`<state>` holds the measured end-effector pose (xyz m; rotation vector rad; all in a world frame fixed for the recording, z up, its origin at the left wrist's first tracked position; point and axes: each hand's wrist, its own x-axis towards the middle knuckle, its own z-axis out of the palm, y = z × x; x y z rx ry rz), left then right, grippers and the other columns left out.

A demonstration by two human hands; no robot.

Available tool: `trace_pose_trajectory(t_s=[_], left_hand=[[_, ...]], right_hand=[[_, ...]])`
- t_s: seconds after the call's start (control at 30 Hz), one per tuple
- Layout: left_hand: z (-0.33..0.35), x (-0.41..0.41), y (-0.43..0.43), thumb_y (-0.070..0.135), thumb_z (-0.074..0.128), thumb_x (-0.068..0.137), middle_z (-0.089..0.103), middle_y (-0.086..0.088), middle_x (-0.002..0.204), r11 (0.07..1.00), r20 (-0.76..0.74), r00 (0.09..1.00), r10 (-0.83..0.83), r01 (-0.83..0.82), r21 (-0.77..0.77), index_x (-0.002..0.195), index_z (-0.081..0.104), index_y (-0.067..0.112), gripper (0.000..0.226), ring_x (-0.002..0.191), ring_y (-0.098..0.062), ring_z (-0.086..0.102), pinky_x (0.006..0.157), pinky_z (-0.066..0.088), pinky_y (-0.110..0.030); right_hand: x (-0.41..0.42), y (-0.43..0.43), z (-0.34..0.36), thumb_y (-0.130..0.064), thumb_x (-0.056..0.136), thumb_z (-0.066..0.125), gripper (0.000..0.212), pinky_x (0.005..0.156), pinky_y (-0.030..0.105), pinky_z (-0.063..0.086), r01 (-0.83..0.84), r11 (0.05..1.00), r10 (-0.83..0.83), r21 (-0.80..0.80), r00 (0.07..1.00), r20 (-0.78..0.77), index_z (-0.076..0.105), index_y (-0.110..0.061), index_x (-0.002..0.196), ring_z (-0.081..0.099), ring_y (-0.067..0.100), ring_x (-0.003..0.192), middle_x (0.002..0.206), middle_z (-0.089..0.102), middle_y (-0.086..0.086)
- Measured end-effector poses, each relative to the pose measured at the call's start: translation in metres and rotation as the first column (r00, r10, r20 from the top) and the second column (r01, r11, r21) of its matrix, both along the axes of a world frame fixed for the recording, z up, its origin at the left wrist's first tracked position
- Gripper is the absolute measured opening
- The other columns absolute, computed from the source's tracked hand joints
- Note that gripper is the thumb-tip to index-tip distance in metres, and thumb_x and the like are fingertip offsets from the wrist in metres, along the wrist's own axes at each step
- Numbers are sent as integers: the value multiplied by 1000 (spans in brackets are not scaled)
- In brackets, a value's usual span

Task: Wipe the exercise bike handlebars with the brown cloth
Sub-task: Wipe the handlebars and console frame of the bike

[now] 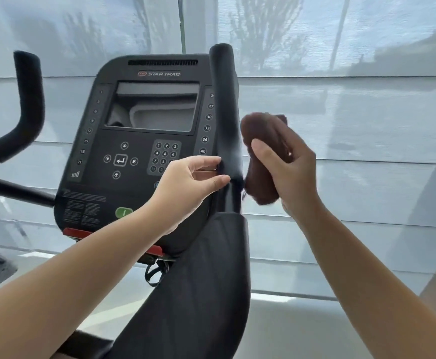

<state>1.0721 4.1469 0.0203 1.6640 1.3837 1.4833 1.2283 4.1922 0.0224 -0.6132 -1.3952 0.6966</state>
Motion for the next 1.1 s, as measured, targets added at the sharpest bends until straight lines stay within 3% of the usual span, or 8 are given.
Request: trace_pose_trajectory(t_s=[0.1,0.17,0.27,0.37,0.5,0.6,0.73,1.1], left_hand=[[6,4,4,12,70,77,62,8,105,998,2,1000,21,-21,-64,117,56,18,43,96,1,58,84,48,-16],[8,6,4,14,68,79,63,5,112,995,-41,999,27,-31,-97,120,55,16,43,102,-4,59,92,46,-23],[11,11,4,16,67,80,68,4,105,992,-110,988,106,-112,-56,111,61,21,32,96,-5,63,91,48,-25],[14,16,4,25,67,75,72,1,92,981,-161,969,189,-195,-22,101,66,20,27,86,-10,67,83,52,-25],[18,25,5,37,66,60,73,-1,86,961,-212,939,271,-275,12,95,68,19,40,81,-12,68,77,53,-20],[18,31,4,38,68,56,74,0,84,945,-194,928,320,-327,-9,91,69,19,40,79,-11,69,73,53,-17],[18,40,2,33,72,53,74,4,84,924,-143,919,367,-378,-55,90,69,21,39,78,-6,68,64,51,-13],[26,61,-5,15,69,77,71,21,87,837,-276,827,489,-534,-118,100,65,33,29,85,3,65,75,52,-15]], right_hand=[[-17,40,18,-22,81,68,43,79,10,44,107,992,-112,67,990,83,58,-28,122,56,-3,88,108,58,10],[-22,53,12,-22,81,67,42,84,15,45,42,998,-45,37,996,83,58,-30,121,57,1,91,109,60,11],[-19,47,-26,-25,75,65,40,81,14,45,-73,997,73,-1,997,-15,60,-37,114,59,0,87,103,64,6],[-16,40,-60,-21,72,64,40,74,13,46,-231,973,226,-25,965,-134,64,-28,112,61,0,83,95,67,-2],[-5,61,-37,-28,70,67,44,77,8,42,-253,955,264,153,963,-56,58,-39,112,58,0,86,99,61,7],[-11,92,-6,-24,73,68,45,78,5,39,-231,952,259,199,958,-124,56,-33,116,55,-6,86,101,56,10],[-29,102,2,-21,75,65,46,77,0,37,-316,933,342,170,926,-157,54,-35,118,54,-14,89,106,54,4],[-36,98,-7,-23,75,66,48,81,0,35,-298,933,337,203,922,-192,52,-40,118,50,-12,92,106,48,5]])
